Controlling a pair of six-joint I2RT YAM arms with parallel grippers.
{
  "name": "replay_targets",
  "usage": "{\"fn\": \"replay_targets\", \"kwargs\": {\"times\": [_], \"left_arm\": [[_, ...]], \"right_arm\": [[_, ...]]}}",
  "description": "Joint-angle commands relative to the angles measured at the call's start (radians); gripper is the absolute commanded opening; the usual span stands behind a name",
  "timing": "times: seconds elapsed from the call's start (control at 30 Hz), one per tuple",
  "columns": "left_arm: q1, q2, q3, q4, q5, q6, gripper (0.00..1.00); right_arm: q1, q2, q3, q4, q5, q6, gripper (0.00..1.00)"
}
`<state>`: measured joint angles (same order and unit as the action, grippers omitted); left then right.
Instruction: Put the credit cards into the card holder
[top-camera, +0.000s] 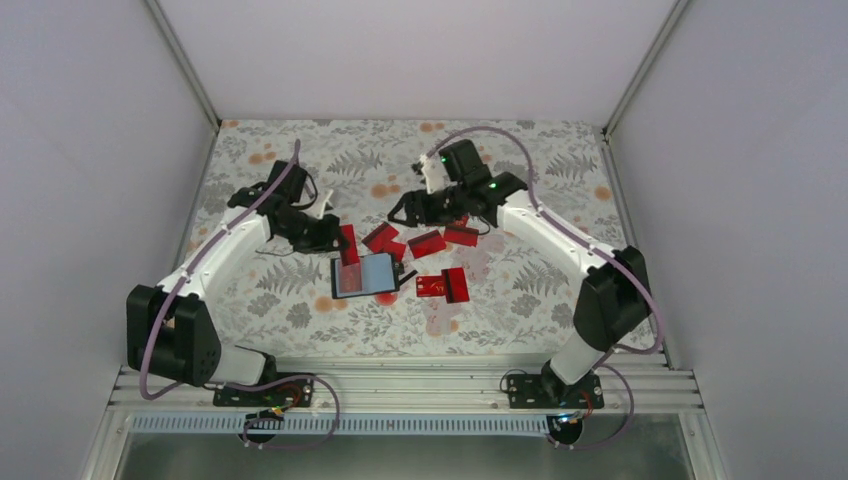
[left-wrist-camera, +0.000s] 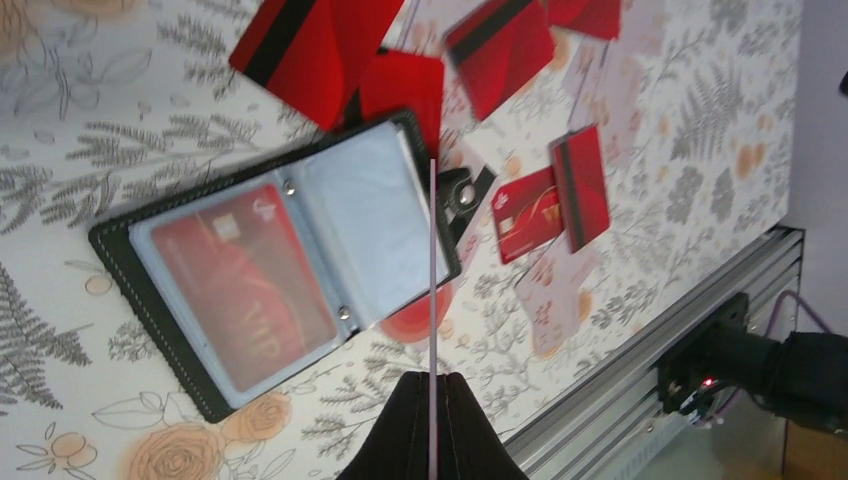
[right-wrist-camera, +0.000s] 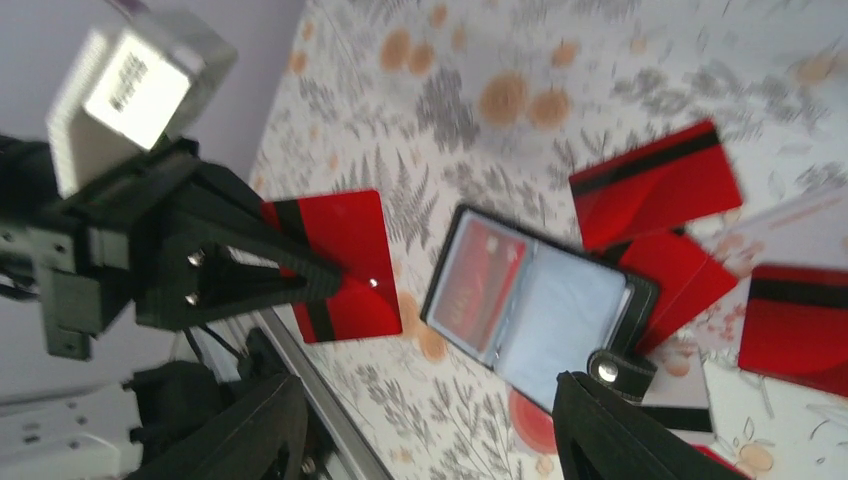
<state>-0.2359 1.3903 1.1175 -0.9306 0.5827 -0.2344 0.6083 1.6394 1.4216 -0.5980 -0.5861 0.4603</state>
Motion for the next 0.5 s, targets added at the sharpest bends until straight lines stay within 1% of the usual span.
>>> {"fn": "replay_targets", "kwargs": {"times": [0.0,0.17,0.27,0.47], "left_arm": [[0.003,0.010,-0.075,0.064,-0.013,0.036,0.02],[0.004,0.023,-0.160,0.150,-0.011,0.010,0.02],[0.004,0.046,-0.210,0.212,0.029,-0.001,0.02],[0.004,0.105,-0.251,0.279,0.042,-0.003,0.02]], "right_arm": [[0.055,0.047,-0.060,0.022,-0.014,-0.026,0.61],[0.093,0.092,-0.108,0.044,-0.017,-0.028,0.56],[0.110,0.124,-0.121,0.032,0.000,-0.037,0.55],[0.133,0.192,-0.132,-0.013,0.074,-0.060,0.56]]}}
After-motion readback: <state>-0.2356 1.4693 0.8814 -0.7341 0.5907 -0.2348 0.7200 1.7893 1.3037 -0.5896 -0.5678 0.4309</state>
